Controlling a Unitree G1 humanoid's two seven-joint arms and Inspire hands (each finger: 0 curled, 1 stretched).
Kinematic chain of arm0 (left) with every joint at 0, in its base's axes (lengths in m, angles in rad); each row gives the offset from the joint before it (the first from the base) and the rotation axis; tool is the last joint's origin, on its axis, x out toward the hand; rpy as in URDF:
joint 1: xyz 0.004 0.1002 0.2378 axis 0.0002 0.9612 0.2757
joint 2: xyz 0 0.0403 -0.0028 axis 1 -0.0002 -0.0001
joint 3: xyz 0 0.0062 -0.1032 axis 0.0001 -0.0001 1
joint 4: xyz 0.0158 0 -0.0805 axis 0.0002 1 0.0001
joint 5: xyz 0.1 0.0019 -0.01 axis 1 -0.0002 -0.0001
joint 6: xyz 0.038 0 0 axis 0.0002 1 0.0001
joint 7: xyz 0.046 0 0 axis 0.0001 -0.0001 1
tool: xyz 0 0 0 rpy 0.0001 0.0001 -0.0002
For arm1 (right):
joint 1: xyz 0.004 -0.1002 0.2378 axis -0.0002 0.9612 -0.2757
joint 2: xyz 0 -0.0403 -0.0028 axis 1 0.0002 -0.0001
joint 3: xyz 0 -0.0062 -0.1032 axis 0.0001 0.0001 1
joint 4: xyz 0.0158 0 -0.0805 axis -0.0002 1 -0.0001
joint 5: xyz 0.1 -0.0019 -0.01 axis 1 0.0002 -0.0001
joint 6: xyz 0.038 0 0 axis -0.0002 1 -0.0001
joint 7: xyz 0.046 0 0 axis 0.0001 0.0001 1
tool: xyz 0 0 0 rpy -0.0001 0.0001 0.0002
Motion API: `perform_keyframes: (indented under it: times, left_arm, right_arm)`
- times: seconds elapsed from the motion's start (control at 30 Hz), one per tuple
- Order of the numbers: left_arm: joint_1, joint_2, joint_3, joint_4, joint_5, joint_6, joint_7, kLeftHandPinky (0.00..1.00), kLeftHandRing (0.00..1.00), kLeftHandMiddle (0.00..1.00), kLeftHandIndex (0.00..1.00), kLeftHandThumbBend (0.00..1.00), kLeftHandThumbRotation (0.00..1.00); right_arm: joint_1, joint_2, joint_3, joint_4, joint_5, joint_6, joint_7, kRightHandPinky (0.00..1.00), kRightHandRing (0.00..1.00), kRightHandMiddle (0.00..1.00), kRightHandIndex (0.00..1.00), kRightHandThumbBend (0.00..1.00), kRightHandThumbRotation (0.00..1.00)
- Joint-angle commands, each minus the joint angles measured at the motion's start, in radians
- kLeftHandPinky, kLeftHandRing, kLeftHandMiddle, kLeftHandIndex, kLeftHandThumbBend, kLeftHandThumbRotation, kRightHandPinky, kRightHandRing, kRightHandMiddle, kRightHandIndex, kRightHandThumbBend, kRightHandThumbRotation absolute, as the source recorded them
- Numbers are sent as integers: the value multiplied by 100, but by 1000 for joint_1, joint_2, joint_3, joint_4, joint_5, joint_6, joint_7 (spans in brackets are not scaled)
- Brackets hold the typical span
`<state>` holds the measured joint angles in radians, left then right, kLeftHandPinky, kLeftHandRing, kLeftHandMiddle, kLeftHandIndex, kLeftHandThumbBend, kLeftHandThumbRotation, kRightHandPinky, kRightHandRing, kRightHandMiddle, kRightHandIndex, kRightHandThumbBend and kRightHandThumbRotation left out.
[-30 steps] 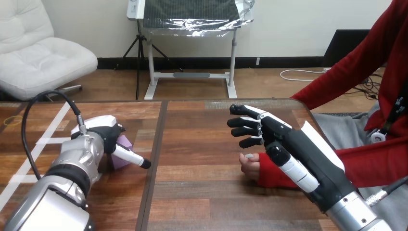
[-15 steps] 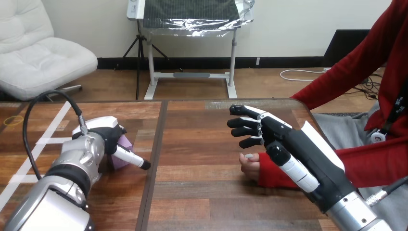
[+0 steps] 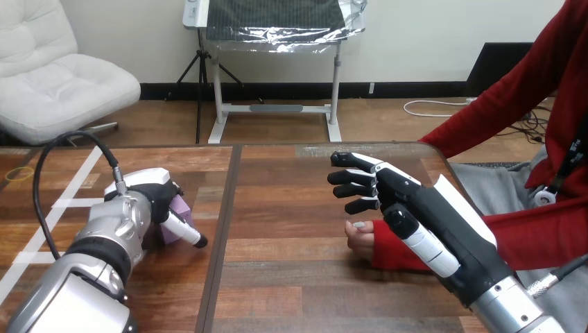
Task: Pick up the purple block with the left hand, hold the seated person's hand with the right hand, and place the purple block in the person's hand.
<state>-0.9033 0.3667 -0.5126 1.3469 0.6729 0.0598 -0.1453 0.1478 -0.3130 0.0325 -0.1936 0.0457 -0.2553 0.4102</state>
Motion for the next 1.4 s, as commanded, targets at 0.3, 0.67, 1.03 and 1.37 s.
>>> perform_keyframes:
  times: [0.3, 0.67, 1.03, 1.37]
  left_arm:
    - [-31, -7, 6, -4, -4, 11, 15, 62, 76, 83, 87, 67, 9]
    - [-29, -5, 28, -8, -25, 10, 25, 50, 64, 75, 86, 65, 1]
    - [-24, 0, 38, -9, -40, 2, 40, 38, 51, 64, 83, 62, 0]
    - [-23, 1, 32, -9, -43, 5, 54, 30, 42, 55, 81, 60, 0]
  right_arm:
    - [-24, -3, -12, -70, 16, 5, -5, 73, 80, 82, 86, 100, 100]
    - [-26, -2, -12, -66, 19, 0, -4, 73, 80, 82, 86, 100, 100]
    - [-29, -5, -12, -61, 23, -1, 2, 73, 80, 82, 86, 100, 100]
    - [-31, -4, -11, -57, 19, -7, 1, 73, 80, 82, 86, 100, 100]
